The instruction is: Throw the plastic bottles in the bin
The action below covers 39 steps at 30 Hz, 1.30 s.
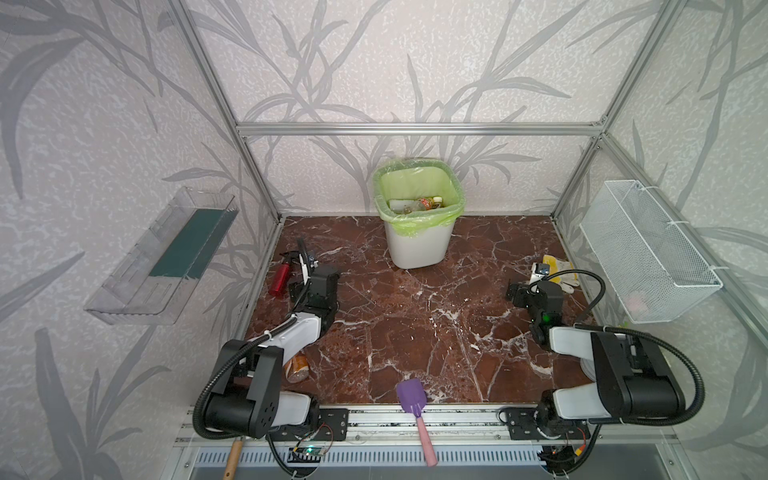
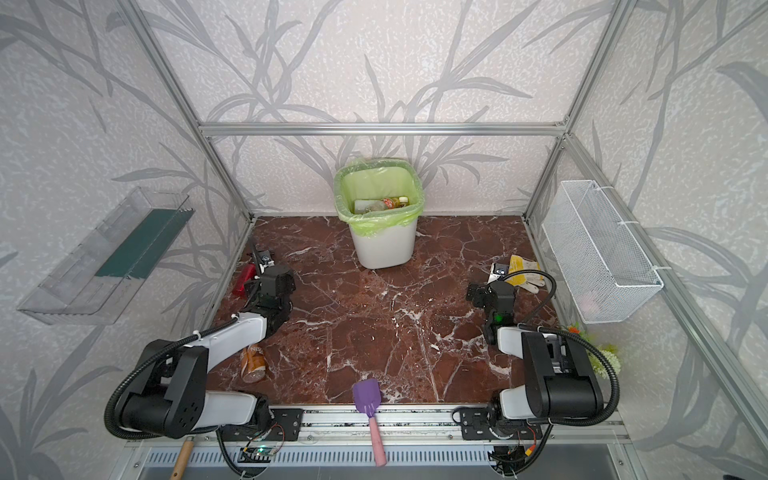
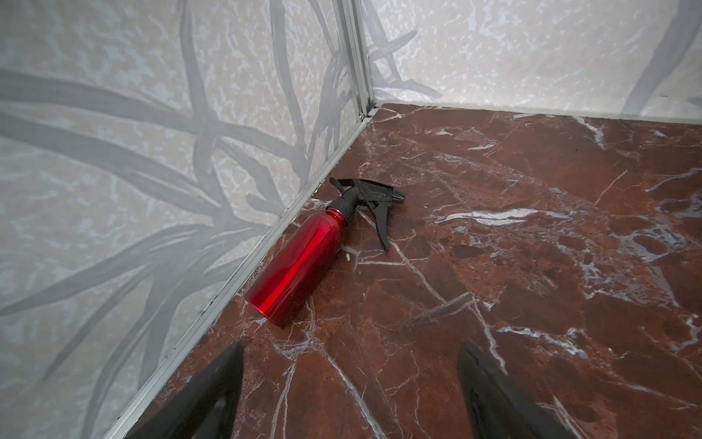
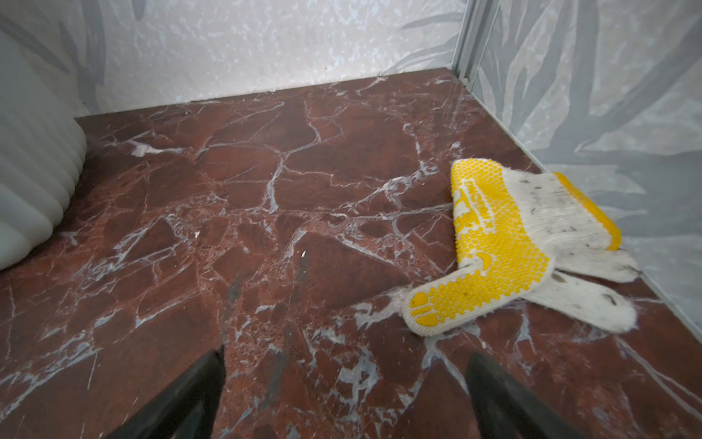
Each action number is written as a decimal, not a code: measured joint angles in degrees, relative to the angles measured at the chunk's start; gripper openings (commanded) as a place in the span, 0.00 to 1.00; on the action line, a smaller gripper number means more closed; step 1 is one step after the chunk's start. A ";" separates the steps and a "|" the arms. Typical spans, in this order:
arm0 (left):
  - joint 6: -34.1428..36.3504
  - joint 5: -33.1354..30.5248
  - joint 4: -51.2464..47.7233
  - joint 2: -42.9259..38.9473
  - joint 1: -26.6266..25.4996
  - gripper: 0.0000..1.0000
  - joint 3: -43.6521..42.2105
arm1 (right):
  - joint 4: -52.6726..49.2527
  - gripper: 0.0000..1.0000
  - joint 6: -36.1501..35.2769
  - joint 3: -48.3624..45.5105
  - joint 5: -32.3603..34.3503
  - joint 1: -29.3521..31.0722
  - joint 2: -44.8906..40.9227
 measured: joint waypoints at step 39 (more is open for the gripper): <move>3.74 21.27 22.99 9.44 8.04 0.99 -7.39 | 12.00 0.99 -7.17 0.28 -6.38 3.82 7.30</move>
